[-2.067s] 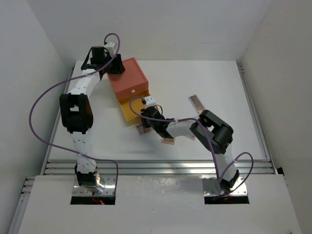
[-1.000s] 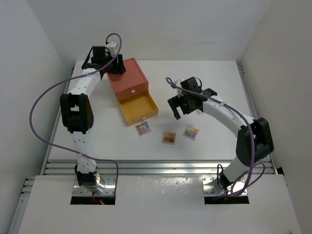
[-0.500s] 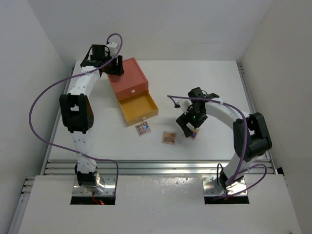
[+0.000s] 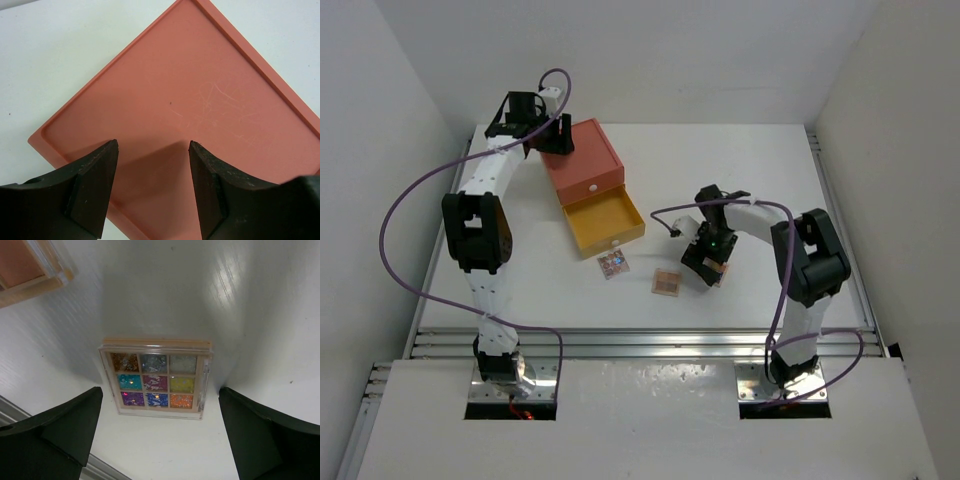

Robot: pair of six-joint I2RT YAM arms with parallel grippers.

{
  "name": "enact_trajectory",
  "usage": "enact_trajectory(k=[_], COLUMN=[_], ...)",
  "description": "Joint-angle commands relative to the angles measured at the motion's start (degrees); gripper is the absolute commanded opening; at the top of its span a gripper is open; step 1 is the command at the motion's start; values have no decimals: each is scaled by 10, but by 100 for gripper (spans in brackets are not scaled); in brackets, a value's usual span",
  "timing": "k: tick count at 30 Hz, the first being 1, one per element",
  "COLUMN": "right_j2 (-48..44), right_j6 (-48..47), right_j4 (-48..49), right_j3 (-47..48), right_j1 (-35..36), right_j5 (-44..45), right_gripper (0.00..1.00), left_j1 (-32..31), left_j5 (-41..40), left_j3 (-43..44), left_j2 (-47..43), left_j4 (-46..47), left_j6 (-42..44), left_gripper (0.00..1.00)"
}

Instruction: Organize the makeup

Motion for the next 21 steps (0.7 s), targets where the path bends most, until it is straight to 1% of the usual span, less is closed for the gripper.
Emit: enact_trajectory(k=[1,3,5,8,9,11,12,15,16,21], right_j2=[1,-1,-3,0,0,7,8,1,-1,-35], right_j6=[-22,-14,-8,-9,-6,3,8,27,36,87], right_j4=[7,32,46,44,48,44,47,56,58,54], right_j3=[5,-20,-31,-32,-32,-27,-28,-36,-36,-21], right_j1=[9,12,11,15,16,23,27,30,30,25], right_j5=[25,57,68,68,68,78,78,72,57,33], right_gripper=[100,100,100,93,85,73,60,44,37,34], left_j1=[4,4,4,4,4,4,4,4,4,4], left_j5=[-4,2,2,2,2,7,7,7,7,7], left_j3=[2,2,2,2,2,2,2,2,2,2], left_j2=[19,19,24,24,24,24,24,24,24,30], left_j4=[-46,-46,-46,-46,-46,-46,-46,-46,-46,-46], left_j6=[-11,-11,-11,-11,-11,-11,-11,-11,-11,-11], left_gripper=[65,65,65,65,65,65,65,65,65,65])
